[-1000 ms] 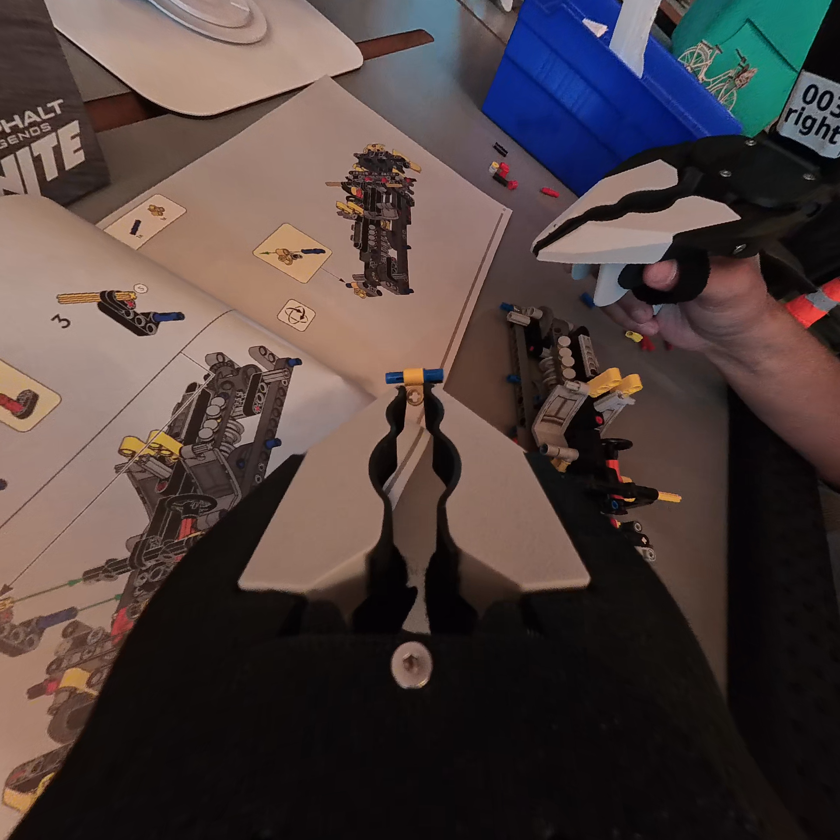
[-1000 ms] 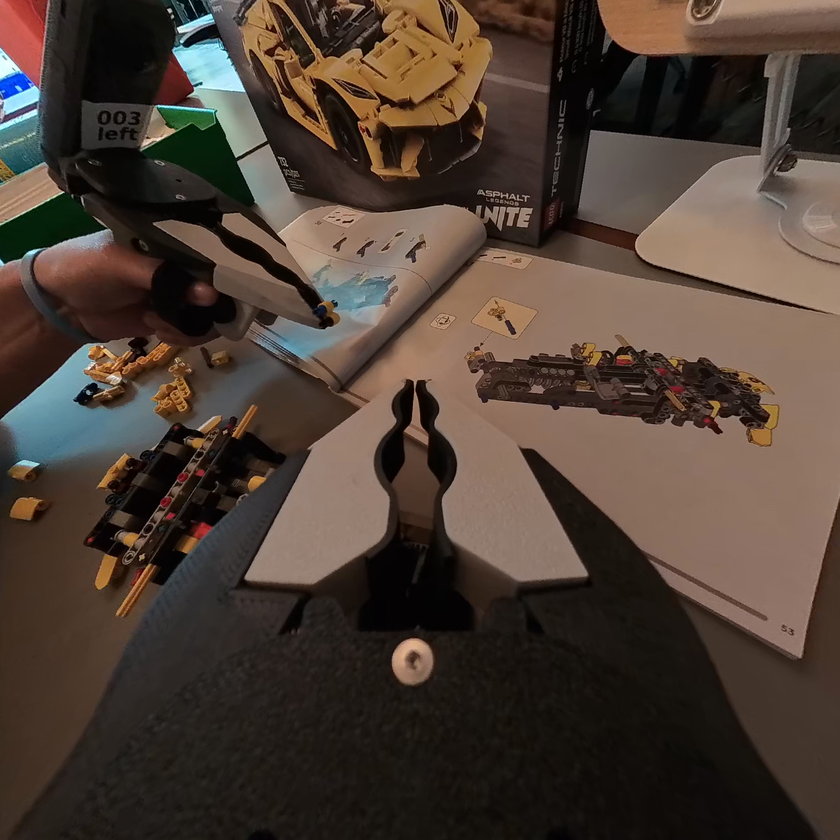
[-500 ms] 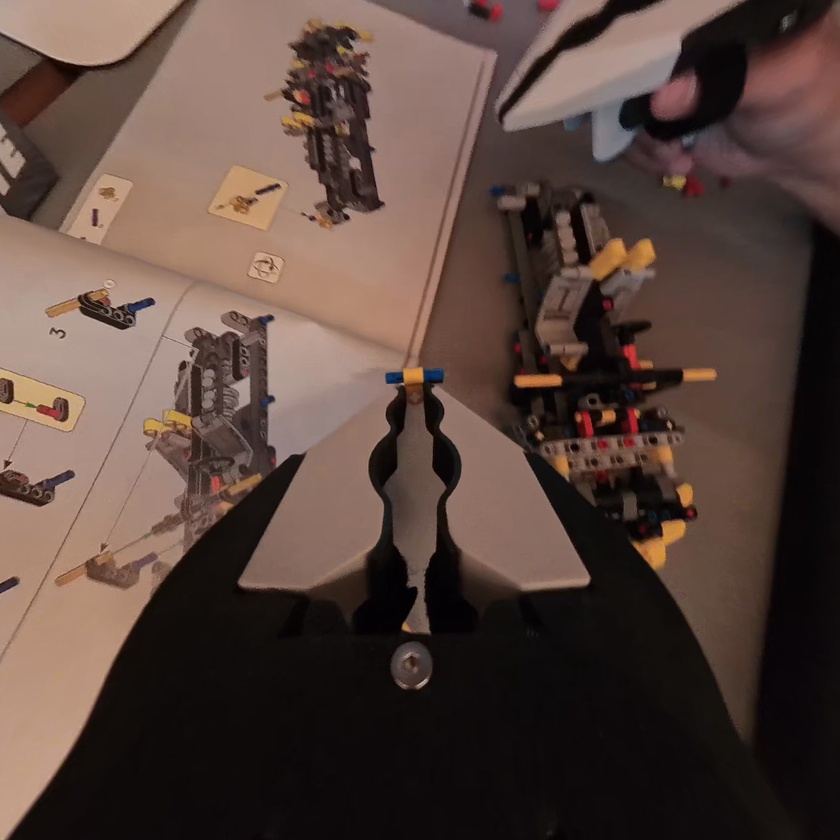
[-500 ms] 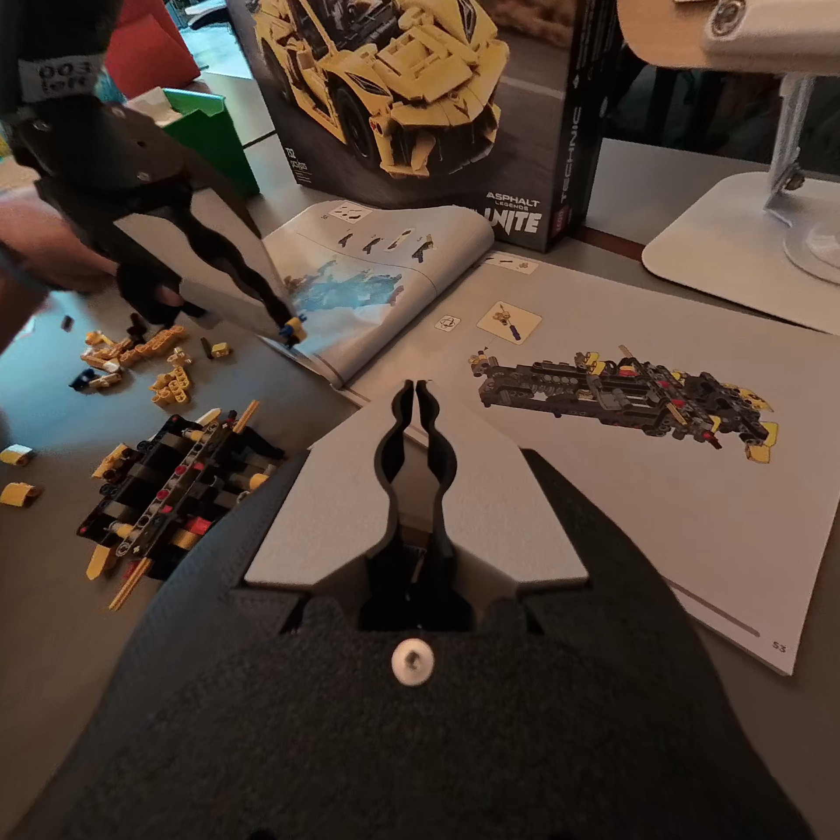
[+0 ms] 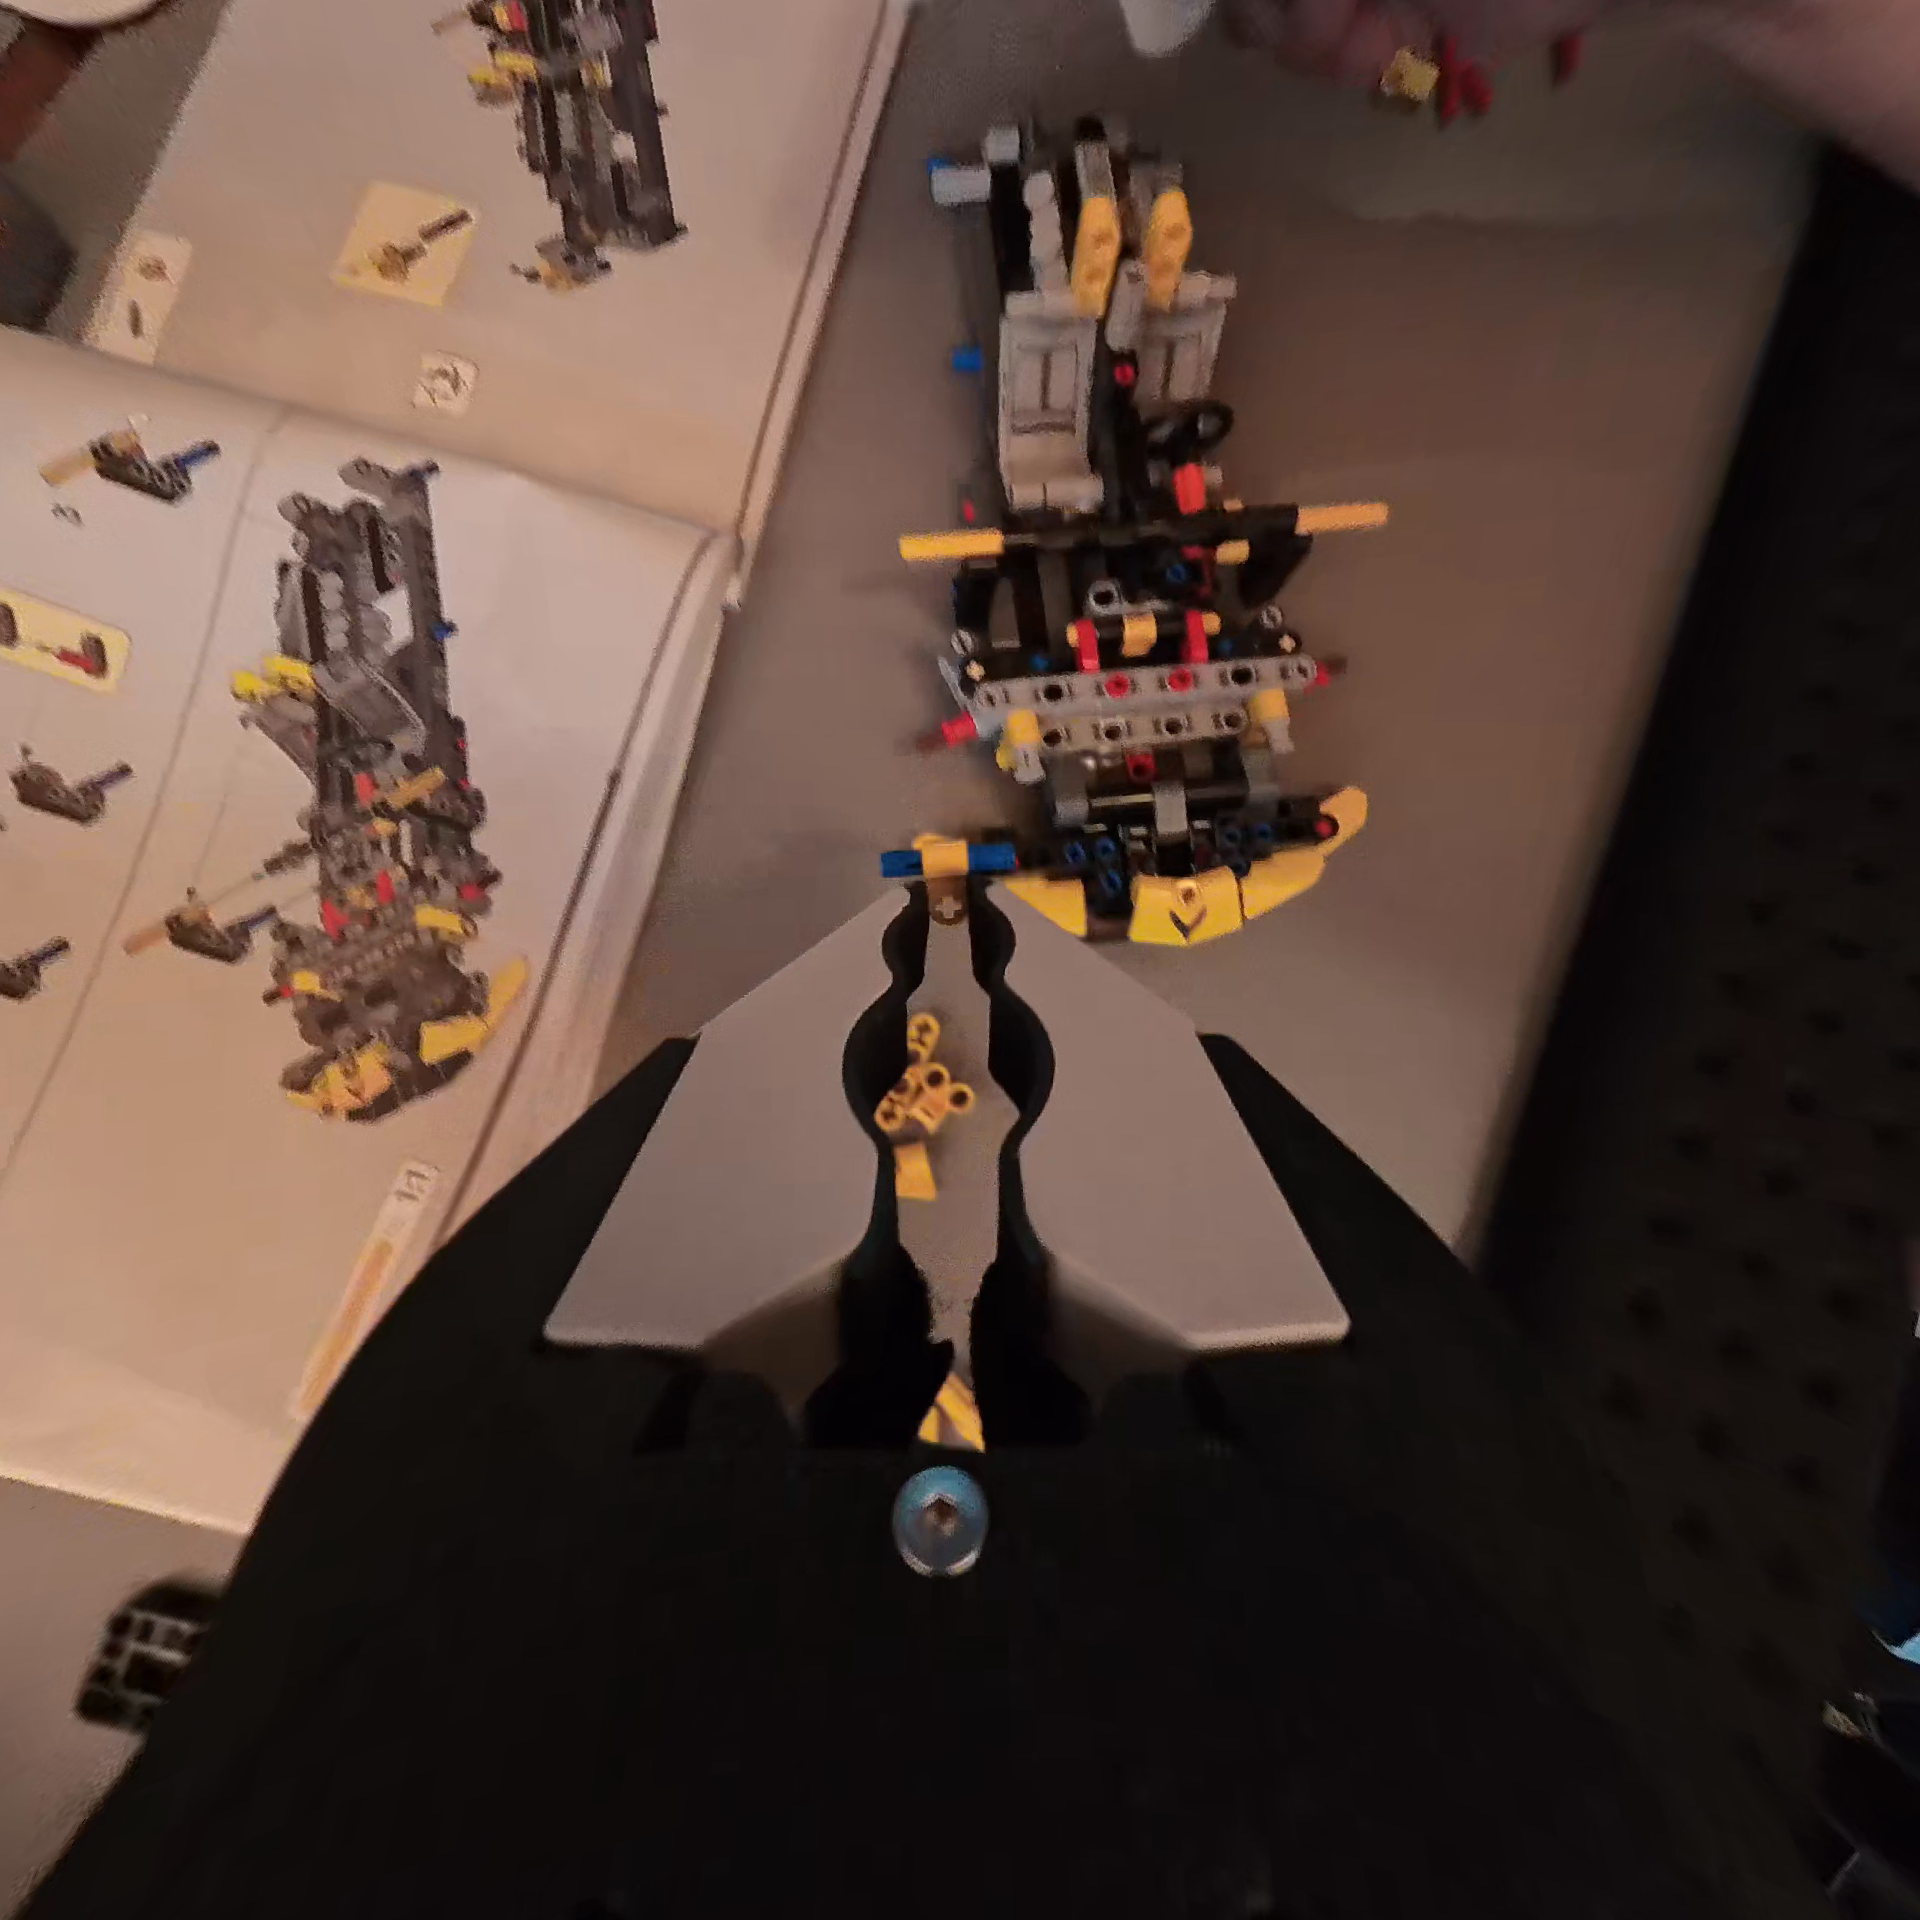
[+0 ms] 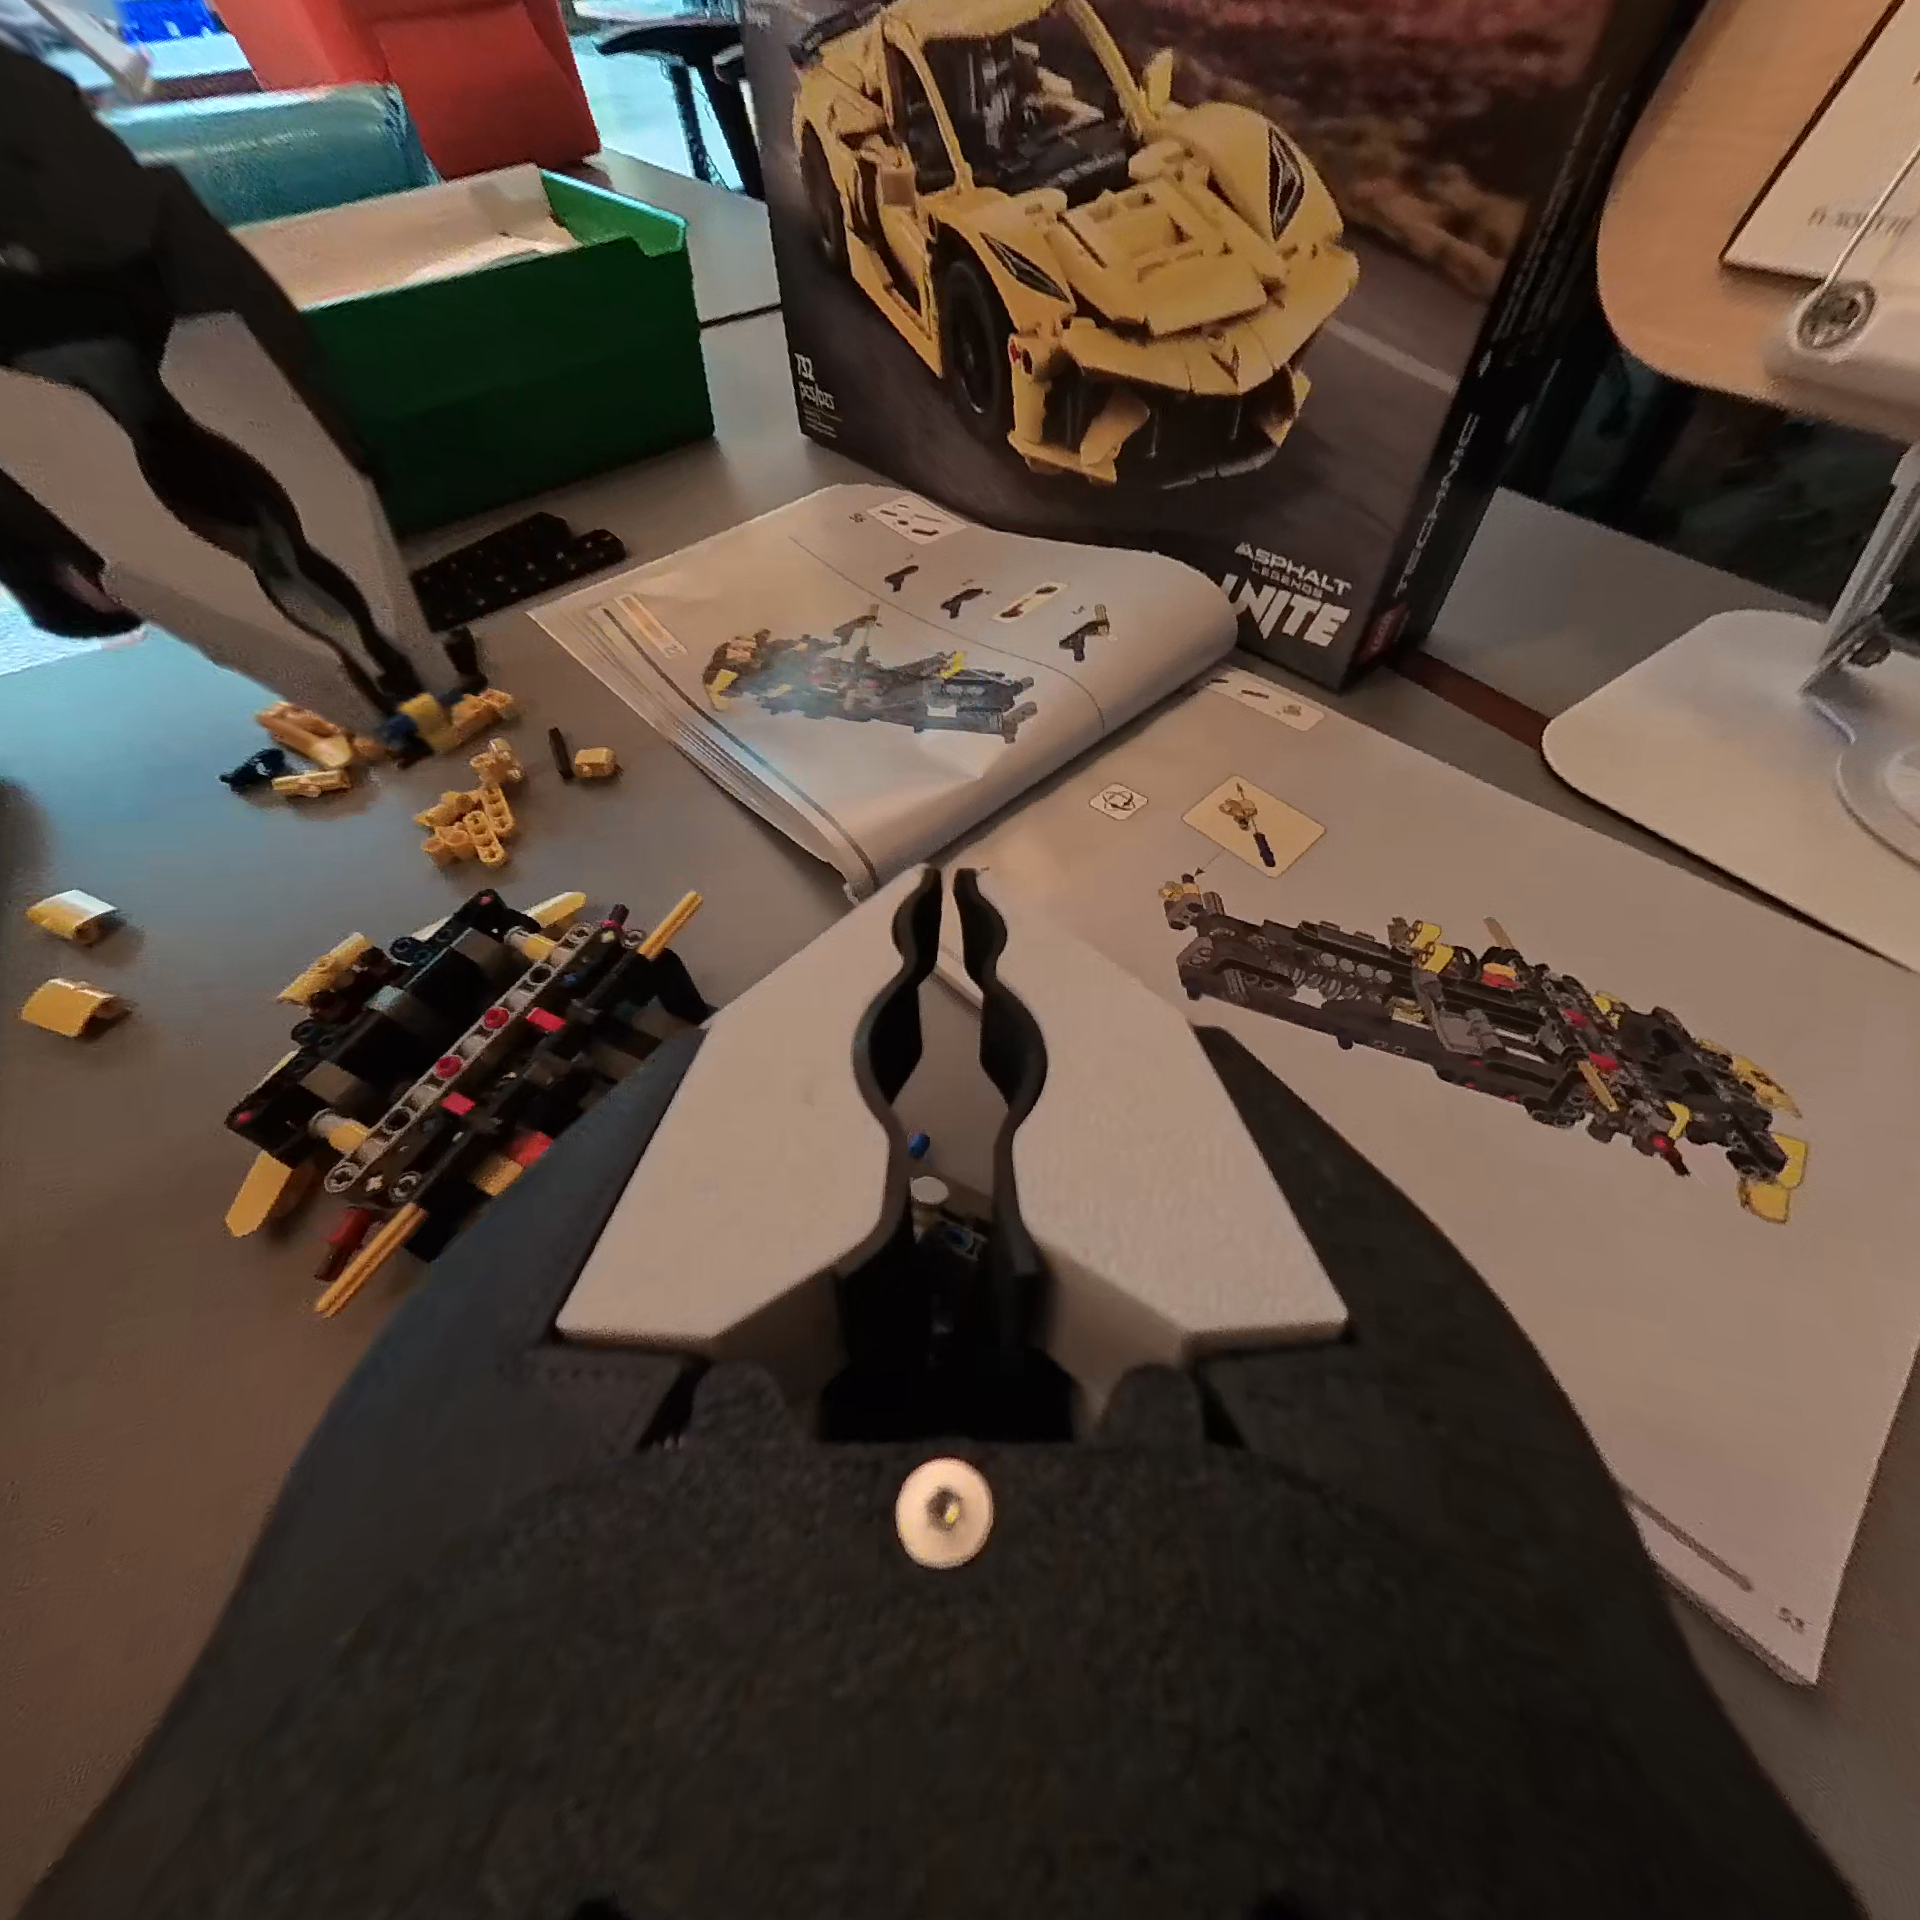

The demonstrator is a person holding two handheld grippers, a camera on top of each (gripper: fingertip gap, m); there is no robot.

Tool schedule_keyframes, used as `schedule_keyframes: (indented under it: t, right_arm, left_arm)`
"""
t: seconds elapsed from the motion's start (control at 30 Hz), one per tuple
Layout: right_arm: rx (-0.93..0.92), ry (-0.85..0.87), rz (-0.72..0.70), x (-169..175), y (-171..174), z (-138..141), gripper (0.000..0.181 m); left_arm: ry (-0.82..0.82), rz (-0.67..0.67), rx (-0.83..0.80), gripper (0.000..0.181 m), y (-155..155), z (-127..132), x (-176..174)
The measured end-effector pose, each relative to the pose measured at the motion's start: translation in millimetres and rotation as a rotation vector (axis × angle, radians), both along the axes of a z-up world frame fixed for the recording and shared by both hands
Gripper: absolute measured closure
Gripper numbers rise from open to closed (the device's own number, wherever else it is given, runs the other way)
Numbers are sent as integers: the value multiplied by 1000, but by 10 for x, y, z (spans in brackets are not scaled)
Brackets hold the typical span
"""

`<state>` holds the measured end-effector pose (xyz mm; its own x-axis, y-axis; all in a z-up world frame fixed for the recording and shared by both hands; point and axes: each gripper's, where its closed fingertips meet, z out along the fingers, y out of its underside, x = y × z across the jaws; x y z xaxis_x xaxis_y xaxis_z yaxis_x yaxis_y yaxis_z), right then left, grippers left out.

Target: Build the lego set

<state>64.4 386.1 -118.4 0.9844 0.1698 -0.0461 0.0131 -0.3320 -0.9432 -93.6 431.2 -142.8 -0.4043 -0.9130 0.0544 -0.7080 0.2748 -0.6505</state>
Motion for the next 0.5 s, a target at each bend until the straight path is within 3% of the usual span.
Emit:
schedule_keyframes:
  t: [0.27, 0.5]
  right_arm:
    - [0, 8, -43, 194, -92, 21, 178]
    - [-10, 9, -70, 273, -108, 1, 178]
  left_arm:
    - [23, 30, 13, 173, -239, -233, -355]
    - [22, 45, 24, 173, -359, -294, -397]
